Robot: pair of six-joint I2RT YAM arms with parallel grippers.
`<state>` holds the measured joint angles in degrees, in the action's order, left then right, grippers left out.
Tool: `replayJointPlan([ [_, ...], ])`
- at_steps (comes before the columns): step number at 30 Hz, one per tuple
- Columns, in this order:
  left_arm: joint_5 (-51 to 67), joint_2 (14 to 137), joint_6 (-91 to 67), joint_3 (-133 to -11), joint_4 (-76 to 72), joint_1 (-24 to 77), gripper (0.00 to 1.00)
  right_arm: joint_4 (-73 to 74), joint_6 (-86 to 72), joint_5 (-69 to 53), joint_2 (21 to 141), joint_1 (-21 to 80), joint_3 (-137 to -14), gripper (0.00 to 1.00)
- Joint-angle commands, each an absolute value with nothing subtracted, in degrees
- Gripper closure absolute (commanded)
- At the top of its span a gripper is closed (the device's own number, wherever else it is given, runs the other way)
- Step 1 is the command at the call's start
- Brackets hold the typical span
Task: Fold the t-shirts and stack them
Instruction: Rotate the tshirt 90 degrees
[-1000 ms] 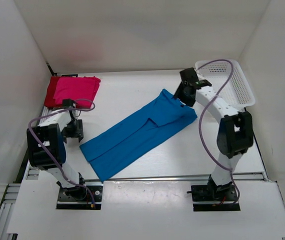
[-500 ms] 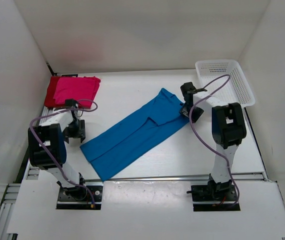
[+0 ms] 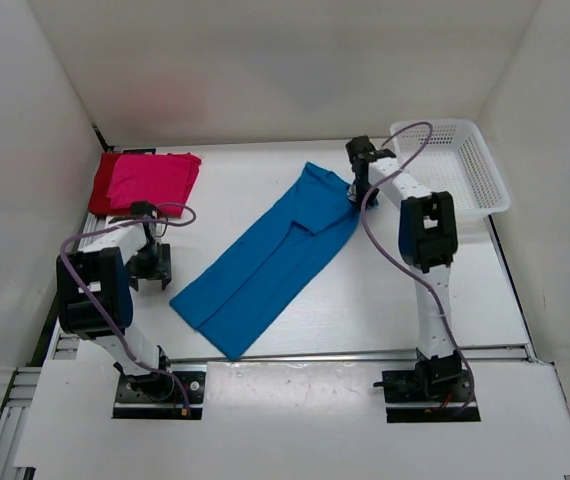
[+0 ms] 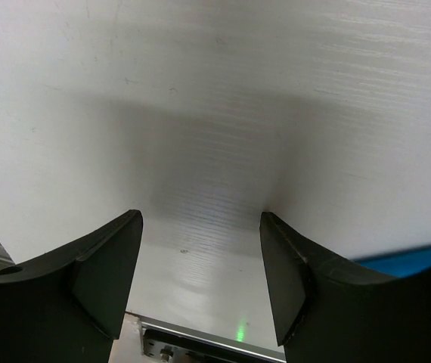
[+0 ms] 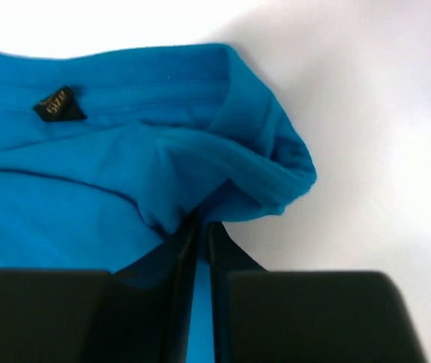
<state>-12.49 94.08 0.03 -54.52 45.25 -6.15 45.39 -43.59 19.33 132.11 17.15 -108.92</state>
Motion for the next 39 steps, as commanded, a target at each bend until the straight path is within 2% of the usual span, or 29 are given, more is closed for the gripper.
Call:
replayJointPlan([
  [1,-11.07,94.21,0.00,-56.95,45.96,-6.06,0.26,46.58,-38.77,15.31,141.66,17.14,-127.09,0.89],
  [4,-9.58,95.79,0.00,-57.48,46.58,-5.54,0.26,38.35,-37.71,7.32,147.74,17.14,-134.02,0.89],
  [5,-8.88,96.32,0.00,-57.48,47.19,-5.54,0.26,31.01,-37.71,4.51,148.27,16.62,-134.03,0.89],
  [7,-8.17,97.90,0.00,-58.09,47.72,-4.14,0.26,27.97,-38.66,1.58,150.20,16.09,-138.40,0.79],
  [8,-7.22,98.43,0.00,-58.79,47.72,-4.13,0.26,23.34,-39.37,0.10,150.21,15.56,-138.43,0.63],
  [9,-6.69,98.96,0.00,-59.32,48.33,-3.35,0.26,21.20,-40.85,-1.48,150.21,15.56,-138.43,0.53],
  [12,-6.06,100.45,0.00,-61.69,49.48,-1.68,0.24,19.95,-39.04,-3.78,148.81,14.06,-138.43,0.34],
  [18,-6.77,100.37,0.00,-67.14,53.16,1.05,0.24,29.93,-26.99,-1.24,133.63,14.06,-125.70,0.09],
  [19,-7.99,98.72,0.00,-67.76,53.70,1.05,0.24,31.80,-26.37,-0.62,131.07,14.06,-120.64,0.06],
  [22,-9.75,95.73,0.00,-68.82,56.33,1.05,0.24,33.66,-25.15,-1.49,119.30,14.06,-109.99,0.00],
  [23,-9.76,92.49,0.00,-68.82,56.34,1.05,0.24,33.66,-24.53,-2.19,116.40,14.06,-102.73,0.00],
  [29,-15.02,79.56,0.00,-58.37,54.84,1.05,0.23,31.82,-22.24,3.67,96.01,20.02,-79.74,0.00],
  [34,-13.62,70.15,0.00,-54.93,54.32,-3.95,0.21,30.67,-23.55,3.00,89.57,24.51,-68.21,0.00],
  [35,-12.93,68.83,0.00,-54.41,54.32,-4.48,0.15,30.67,-24.77,2.29,88.17,25.74,-67.07,0.00],
  [39,-12.39,62.07,0.00,-53.18,53.79,-6.42,0.12,28.92,-30.22,-1.75,85.87,29.26,-60.57,0.00],
])
